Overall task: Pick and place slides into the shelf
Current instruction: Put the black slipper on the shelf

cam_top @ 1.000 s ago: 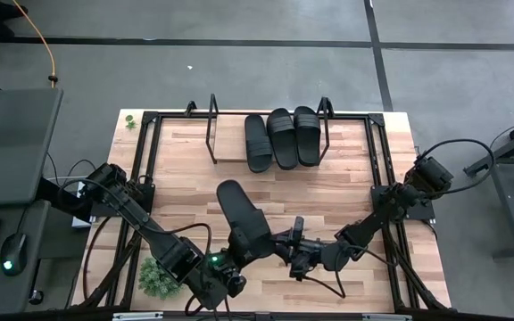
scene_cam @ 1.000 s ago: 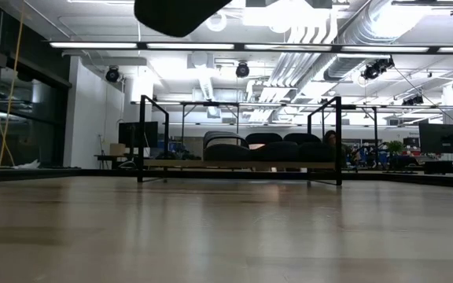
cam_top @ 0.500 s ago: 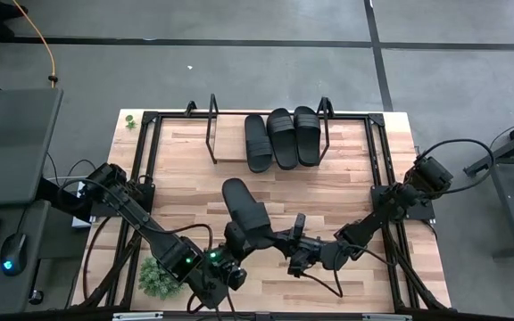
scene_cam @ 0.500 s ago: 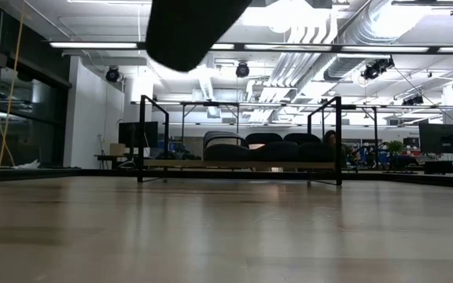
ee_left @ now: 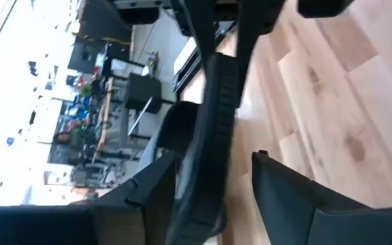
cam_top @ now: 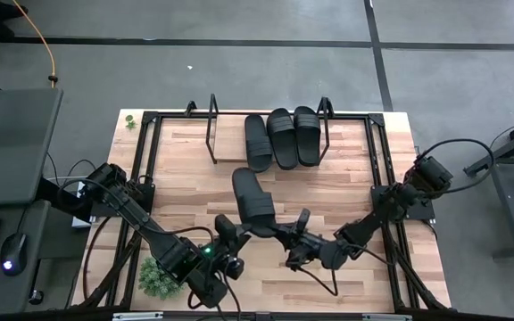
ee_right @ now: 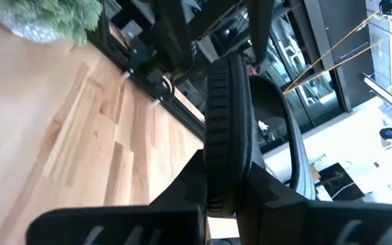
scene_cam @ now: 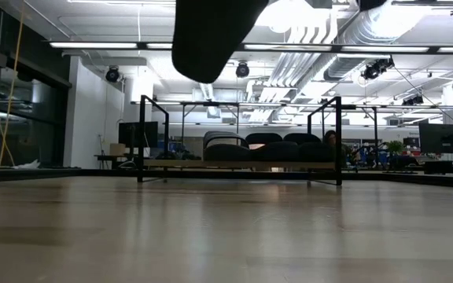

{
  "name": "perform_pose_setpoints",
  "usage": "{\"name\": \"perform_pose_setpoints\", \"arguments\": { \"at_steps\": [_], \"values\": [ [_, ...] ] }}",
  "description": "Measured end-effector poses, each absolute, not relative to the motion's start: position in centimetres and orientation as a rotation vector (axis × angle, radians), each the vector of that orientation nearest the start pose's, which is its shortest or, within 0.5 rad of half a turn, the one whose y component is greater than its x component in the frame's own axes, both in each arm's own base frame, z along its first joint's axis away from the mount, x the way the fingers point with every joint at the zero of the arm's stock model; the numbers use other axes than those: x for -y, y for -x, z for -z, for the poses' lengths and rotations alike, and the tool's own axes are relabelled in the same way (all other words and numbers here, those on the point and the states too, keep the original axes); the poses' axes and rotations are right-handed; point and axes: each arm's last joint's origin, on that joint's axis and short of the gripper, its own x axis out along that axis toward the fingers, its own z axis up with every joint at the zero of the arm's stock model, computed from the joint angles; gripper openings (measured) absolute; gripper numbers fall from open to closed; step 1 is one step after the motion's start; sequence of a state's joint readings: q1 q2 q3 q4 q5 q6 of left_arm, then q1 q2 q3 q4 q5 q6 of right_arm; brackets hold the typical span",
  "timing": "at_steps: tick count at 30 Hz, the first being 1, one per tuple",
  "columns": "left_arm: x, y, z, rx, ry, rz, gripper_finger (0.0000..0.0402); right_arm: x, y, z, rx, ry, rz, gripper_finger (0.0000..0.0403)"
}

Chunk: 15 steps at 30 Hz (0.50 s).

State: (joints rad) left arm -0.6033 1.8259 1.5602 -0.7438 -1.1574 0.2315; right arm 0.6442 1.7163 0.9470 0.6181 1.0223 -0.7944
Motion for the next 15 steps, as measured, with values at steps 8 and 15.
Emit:
{"name": "perform_pose_setpoints", "arguments": {
  "at_steps": [8, 15],
  "values": [
    [18.3, -31.3, -30.2, -0.691, -0.913, -0.518, 0.0184, -17.3, -31.3, -22.0, -0.326, 0.930, 0.386, 0.0015],
    [16.7, -29.0, -33.1, -0.622, -0.711, -0.580, 0.0168, -15.4, -32.0, -21.4, -0.409, 0.973, 0.419, 0.0014]
  ]
}}
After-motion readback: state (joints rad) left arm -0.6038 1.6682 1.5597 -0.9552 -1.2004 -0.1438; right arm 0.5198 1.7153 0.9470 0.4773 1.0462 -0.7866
